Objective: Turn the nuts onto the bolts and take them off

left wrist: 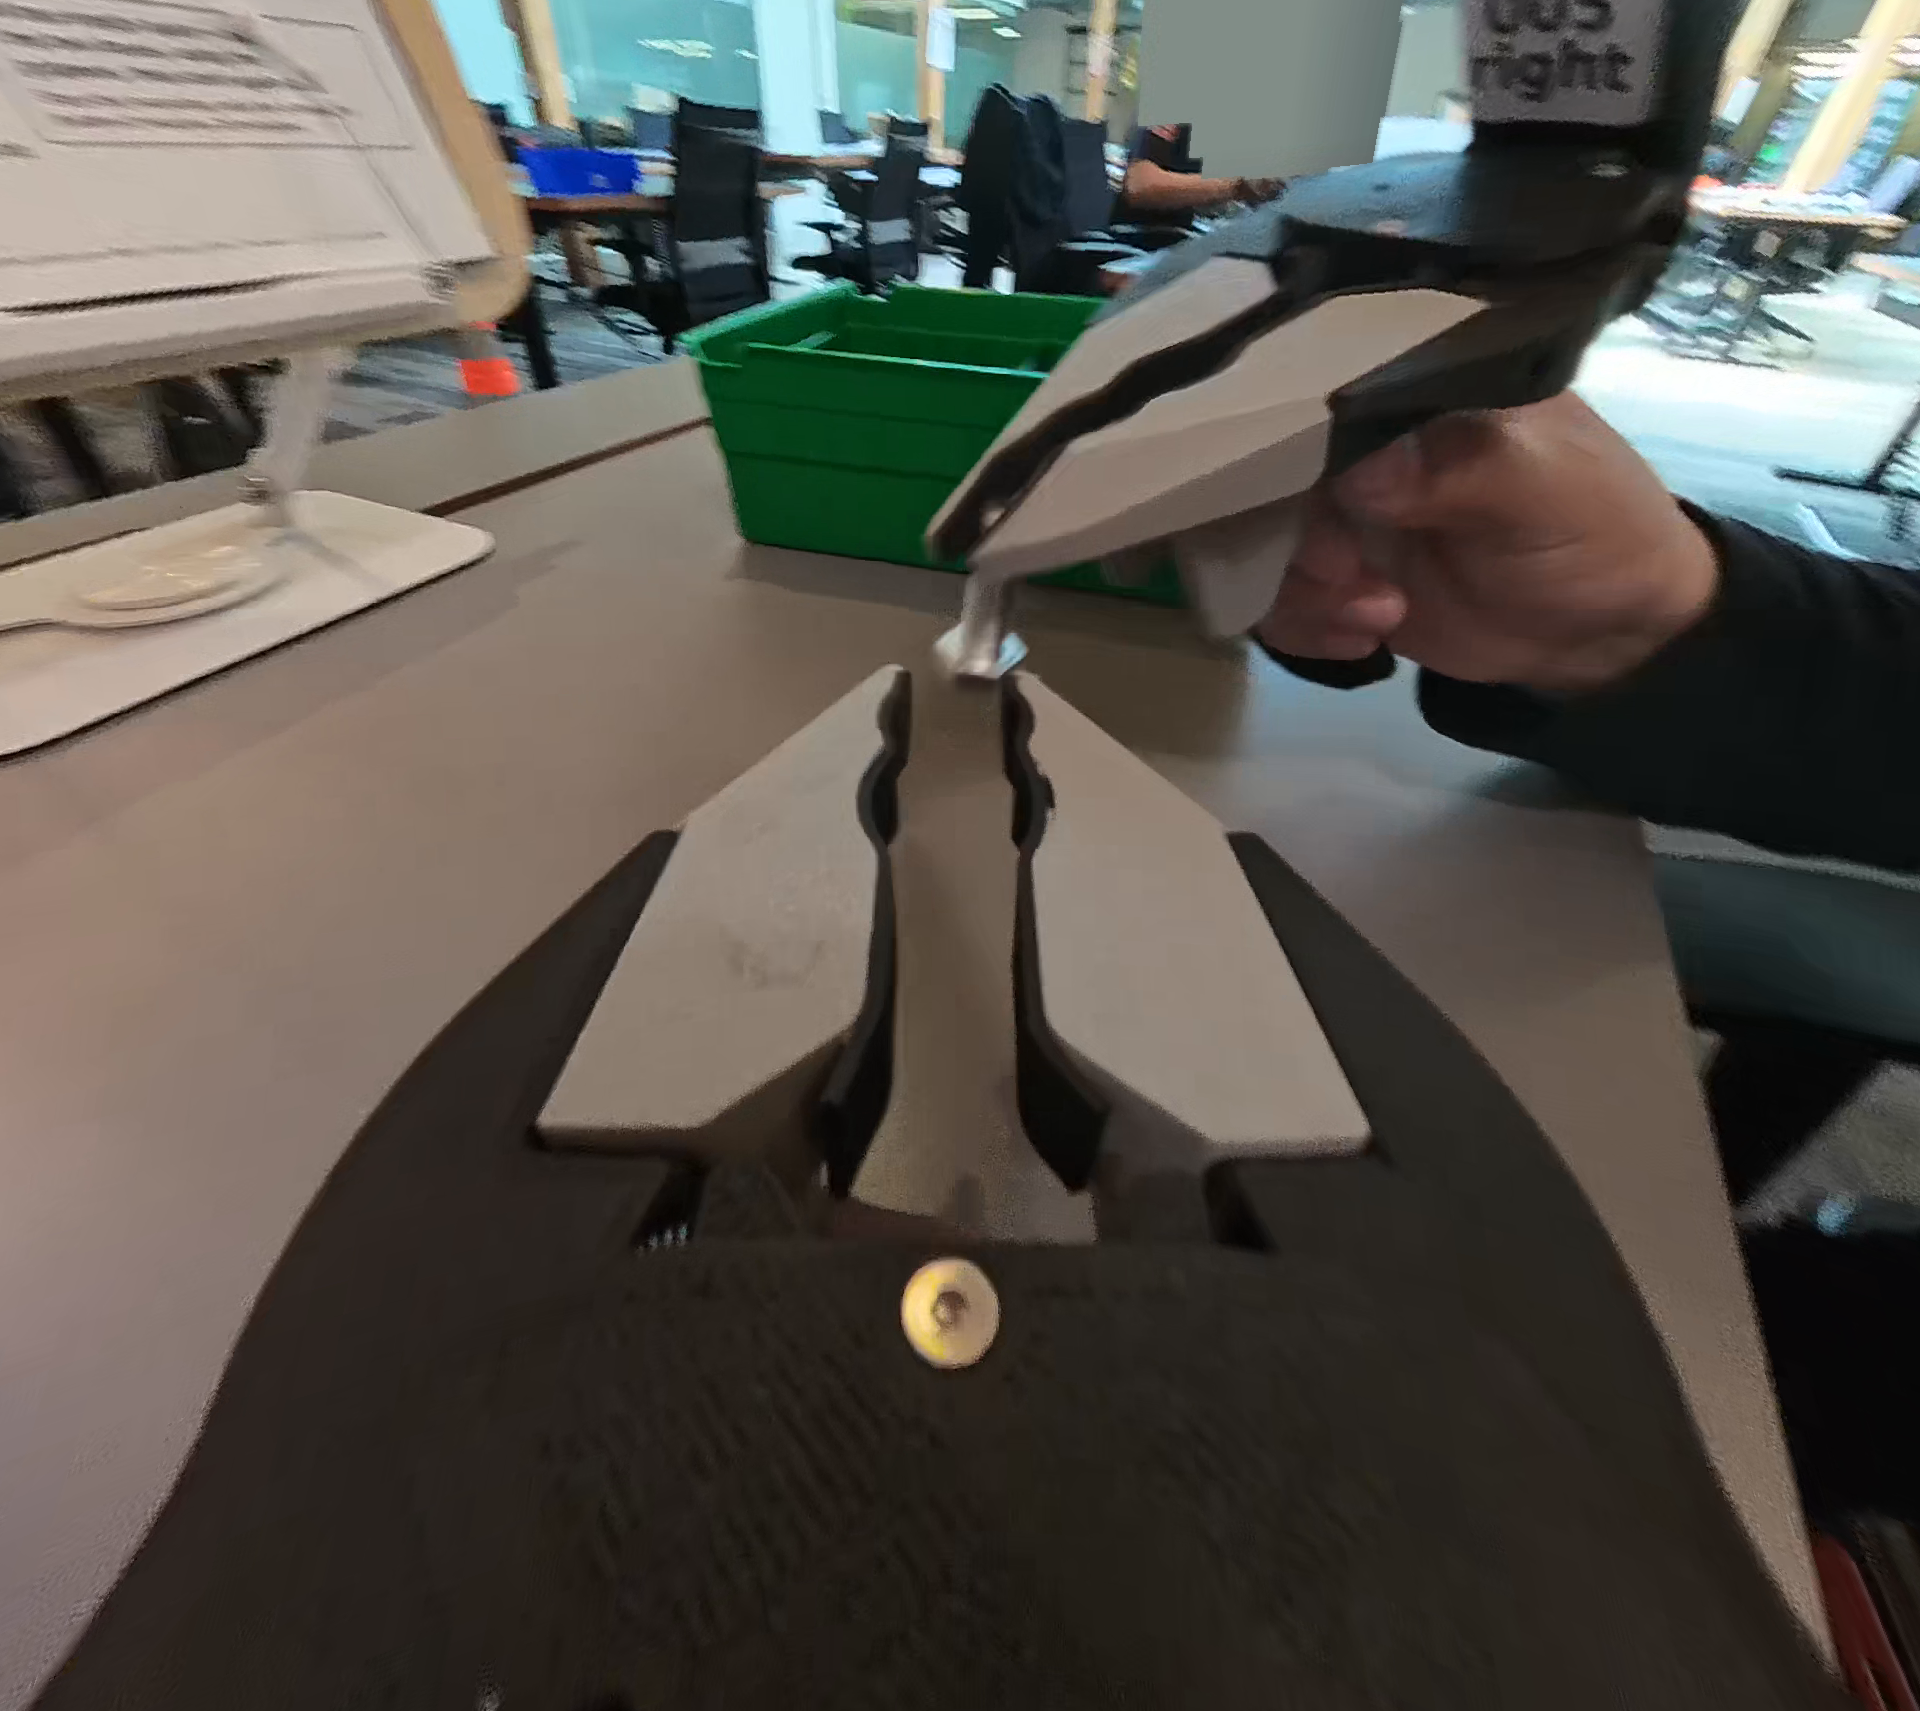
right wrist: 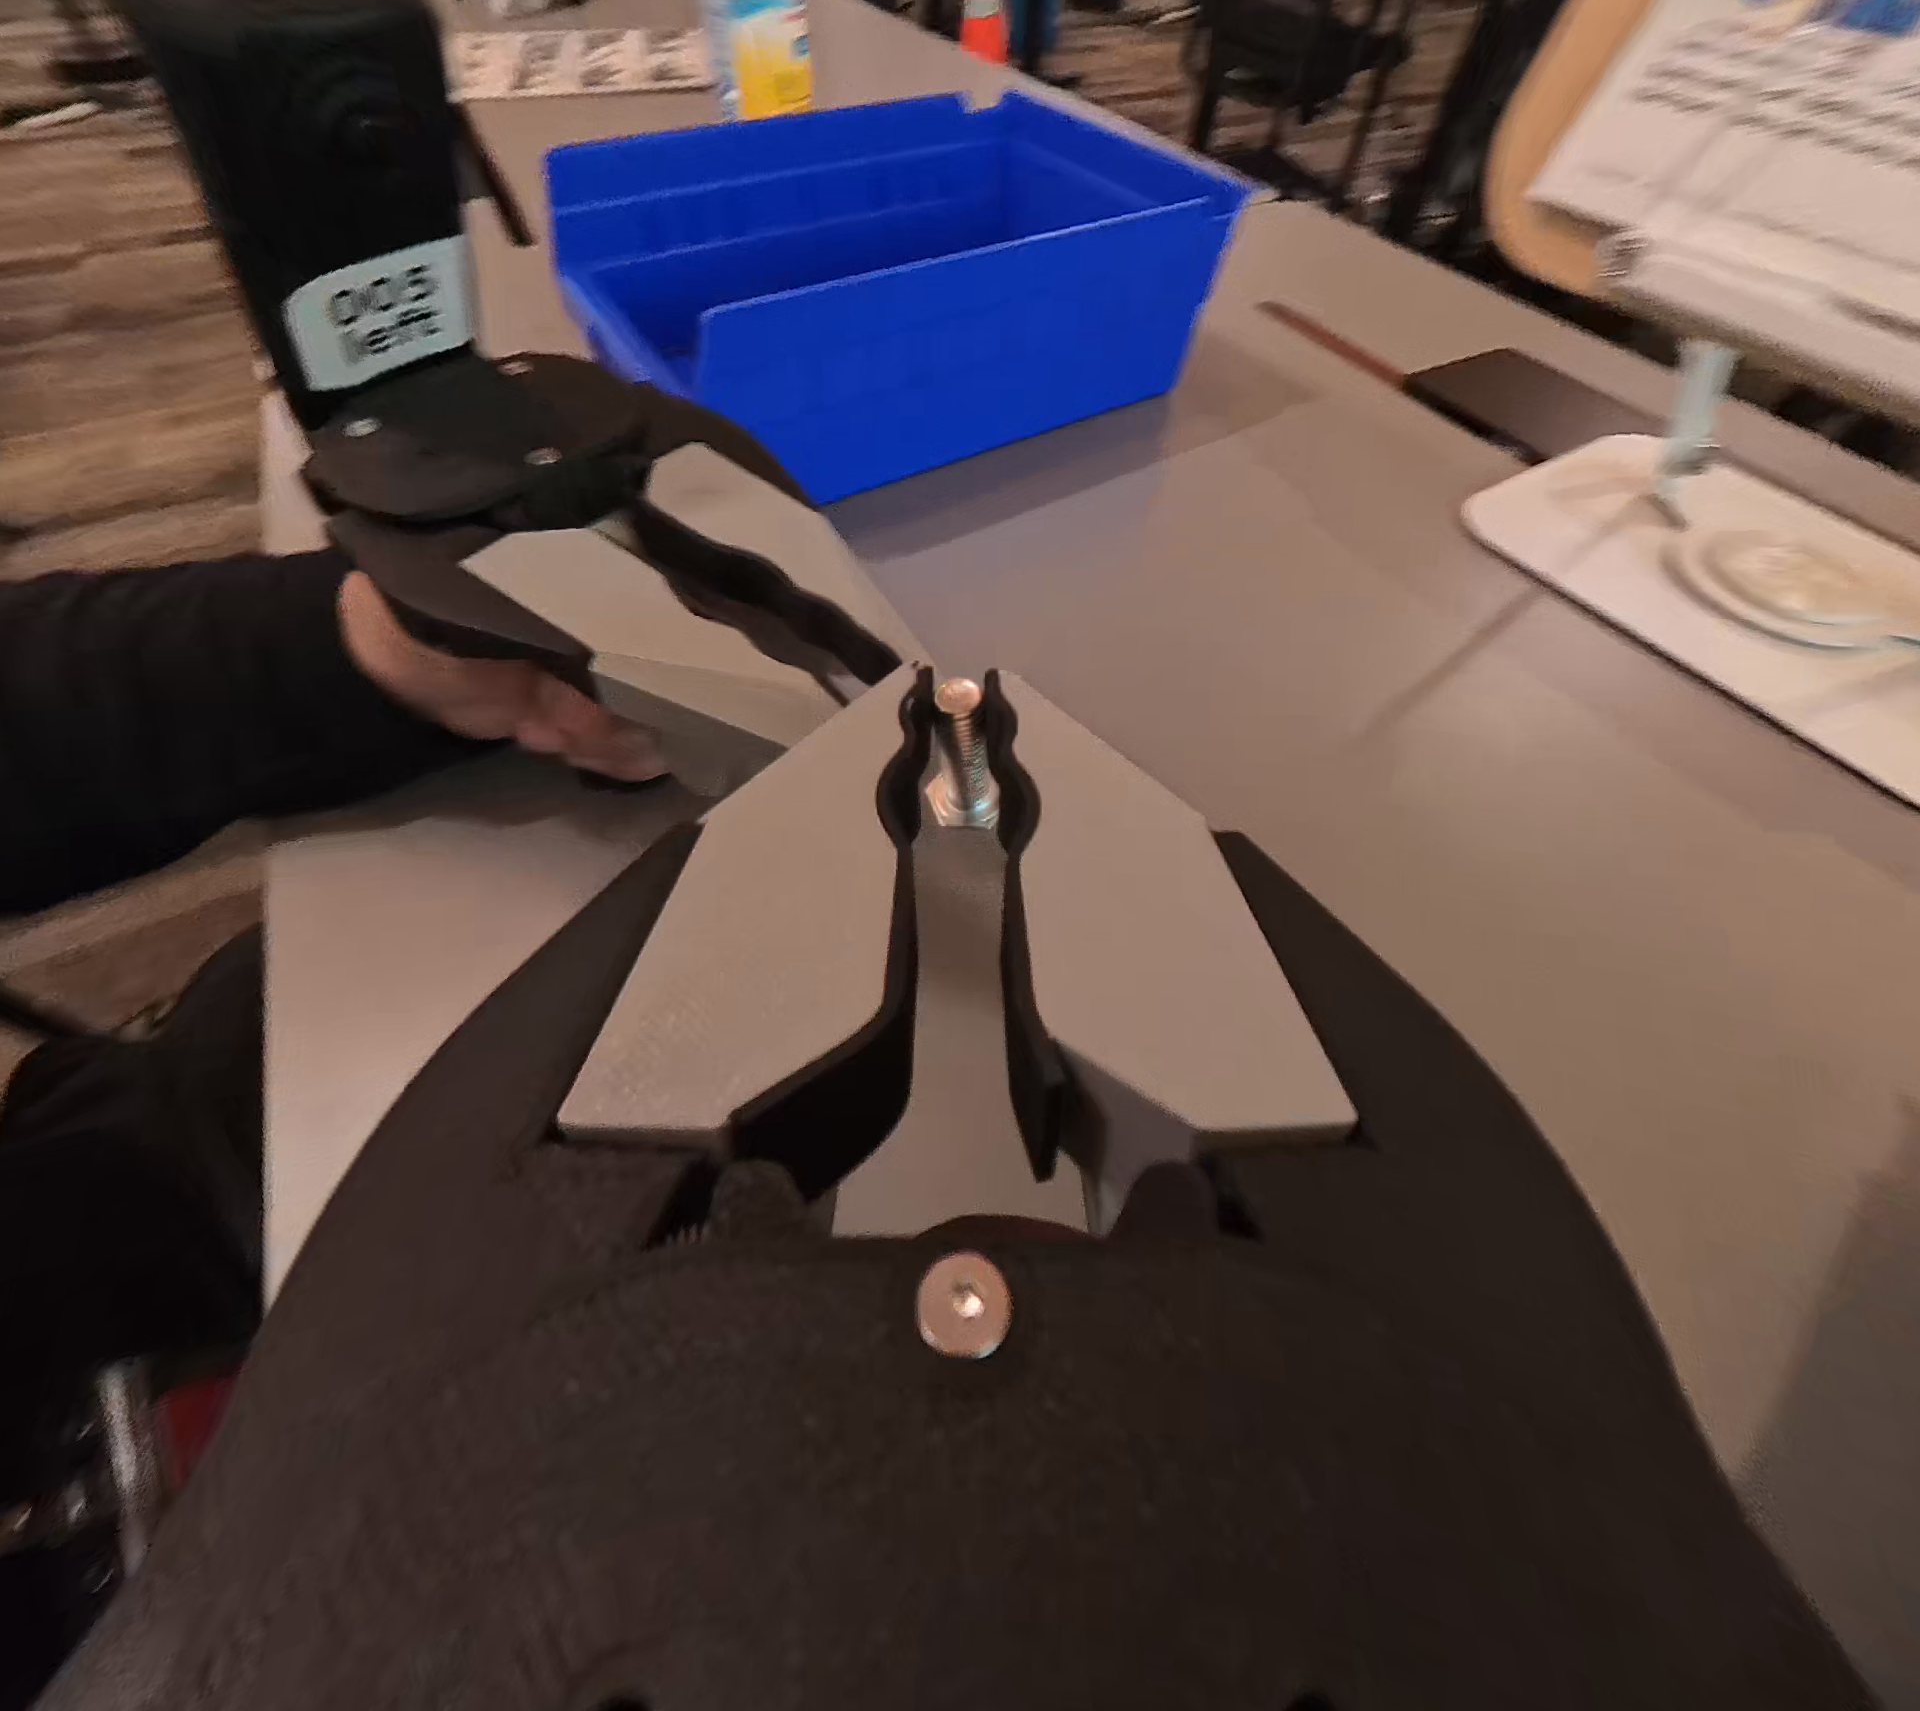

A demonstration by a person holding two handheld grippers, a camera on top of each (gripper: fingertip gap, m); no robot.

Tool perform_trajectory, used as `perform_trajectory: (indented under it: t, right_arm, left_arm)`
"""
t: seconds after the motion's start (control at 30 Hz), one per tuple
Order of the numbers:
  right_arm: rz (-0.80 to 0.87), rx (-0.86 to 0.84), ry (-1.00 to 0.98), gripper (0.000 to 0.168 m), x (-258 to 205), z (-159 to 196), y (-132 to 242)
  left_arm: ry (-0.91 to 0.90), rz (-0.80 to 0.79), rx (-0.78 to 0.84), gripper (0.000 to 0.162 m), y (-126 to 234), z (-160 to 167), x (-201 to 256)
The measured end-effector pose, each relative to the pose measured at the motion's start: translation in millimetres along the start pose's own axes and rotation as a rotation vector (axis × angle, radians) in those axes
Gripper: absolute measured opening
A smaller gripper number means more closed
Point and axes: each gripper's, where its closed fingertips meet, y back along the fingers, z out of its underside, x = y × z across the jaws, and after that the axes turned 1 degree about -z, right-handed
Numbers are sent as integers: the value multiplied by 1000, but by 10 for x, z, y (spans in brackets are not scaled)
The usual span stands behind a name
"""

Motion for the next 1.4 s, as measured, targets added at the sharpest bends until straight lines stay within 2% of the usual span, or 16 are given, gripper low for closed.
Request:
perform_trajectory:
  t: [0.07, 0.17, 0.3, 0.37, 0.43, 0.53, 0.6, 0.7, 0.87, 0.97, 1.07, 1.2, 1.33, 1.4]
  right_arm:
    - [92, 50, -13, 6, 226, -109, 166]
    - [241, 50, 2, 6, 720, -340, 517]
    - [477, -49, 3, 7, 1762, -610, 1034]
    - [588, -143, -26, 7, 2317, -515, 1250]
    - [622, -205, -53, 9, 2675, -346, 1360]
    - [665, -292, -158, 41, 2960, -62, 1464]
    - [657, -263, -159, 42, 2929, -114, 1479]
    - [587, -175, -101, 38, 2611, -383, 1387]
    - [300, -102, -26, 39, 1601, -670, 871]
    - [92, -59, -26, 40, 876, -670, 413]
    - [31, -48, -14, 41, 495, -482, -50]
    - [101, -63, 6, 43, 575, -16, -593]
    - [193, -146, 129, 45, 814, 429, -793]
    - [206, -163, 151, 45, 849, 524, -816]
  left_arm:
    - [19, -83, 30, 24, 44, -49, -164]
    - [42, -149, 39, 24, 81, -65, -299]
    - [37, -199, -17, 21, 68, 36, -390]
    - [31, -199, -20, 21, 65, 39, -386]
    - [31, -208, -20, 20, 74, 40, -403]
    - [47, -213, -19, 20, 80, 43, -430]
    - [53, -211, -18, 20, 80, 43, -434]
    - [52, -210, -20, 20, 77, 45, -432]
    - [47, -204, -28, 19, 66, 54, -426]
    - [56, -204, -24, 19, 71, 50, -436]
    - [65, -206, -19, 19, 77, 46, -449]
    - [84, -206, -7, 19, 89, 34, -470]
    - [93, -204, -15, 19, 80, 46, -479]
    - [87, -203, -21, 20, 73, 53, -468]
